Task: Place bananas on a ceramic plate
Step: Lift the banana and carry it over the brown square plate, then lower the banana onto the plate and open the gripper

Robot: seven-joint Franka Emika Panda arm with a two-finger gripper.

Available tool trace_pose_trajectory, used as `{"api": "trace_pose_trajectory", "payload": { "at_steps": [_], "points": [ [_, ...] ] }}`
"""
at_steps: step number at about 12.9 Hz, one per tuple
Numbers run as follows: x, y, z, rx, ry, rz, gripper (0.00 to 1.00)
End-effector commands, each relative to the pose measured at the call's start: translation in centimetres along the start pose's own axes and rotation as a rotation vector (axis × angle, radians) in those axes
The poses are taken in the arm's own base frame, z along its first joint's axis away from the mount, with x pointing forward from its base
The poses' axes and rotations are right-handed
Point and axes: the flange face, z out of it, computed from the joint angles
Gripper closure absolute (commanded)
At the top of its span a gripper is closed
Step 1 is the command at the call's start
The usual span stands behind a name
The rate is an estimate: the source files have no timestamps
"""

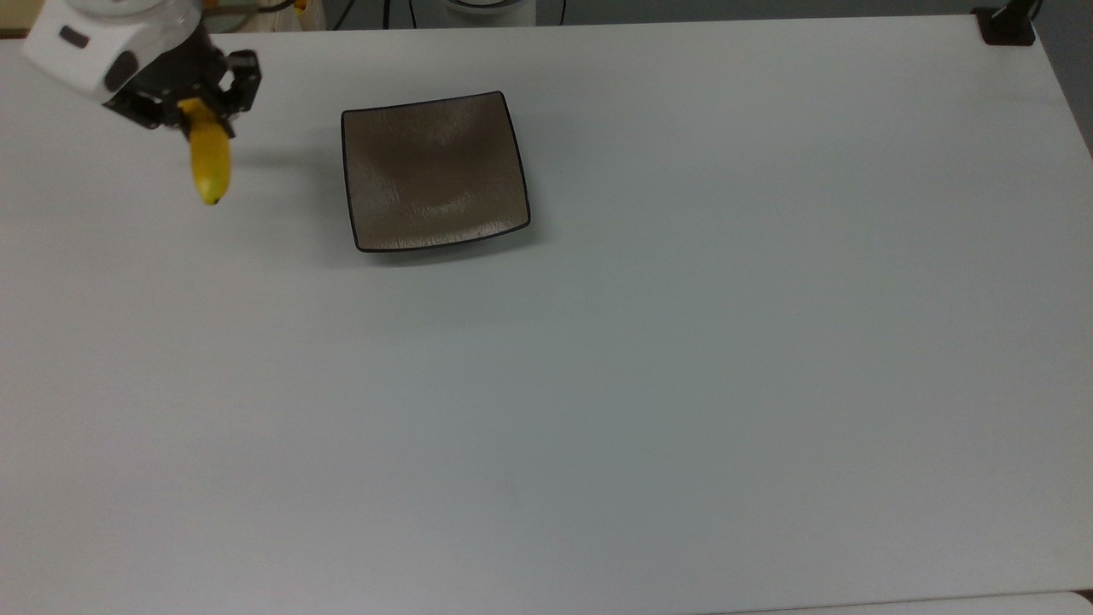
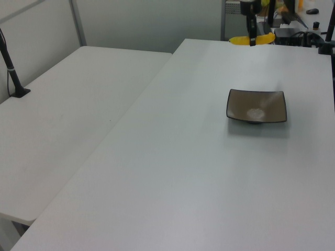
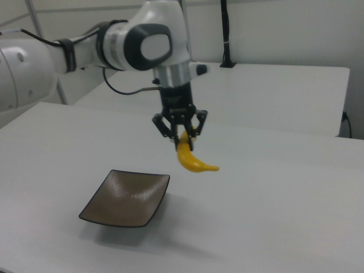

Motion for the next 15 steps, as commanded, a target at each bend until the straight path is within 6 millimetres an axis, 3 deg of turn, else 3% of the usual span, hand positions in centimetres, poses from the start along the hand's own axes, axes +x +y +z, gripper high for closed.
{"api": "trace_pose_trajectory", "payload": {
  "at_steps": [1, 3, 7, 9, 15],
  "points": [
    [-0.3, -7.0, -1.8, 0.042, -0.067, 0.012, 1.0],
    [0.4, -9.9, -0.7, 0.046, -0.103, 0.09, 1.0],
    [0.9, -12.6, 1.5, 0.046, -0.152, 0.262, 0.99],
    [1.2, -14.8, 4.4, 0.046, -0.207, 0.309, 0.99],
    [2.0, -17.2, 10.9, 0.023, -0.225, 0.465, 0.97]
  ]
}}
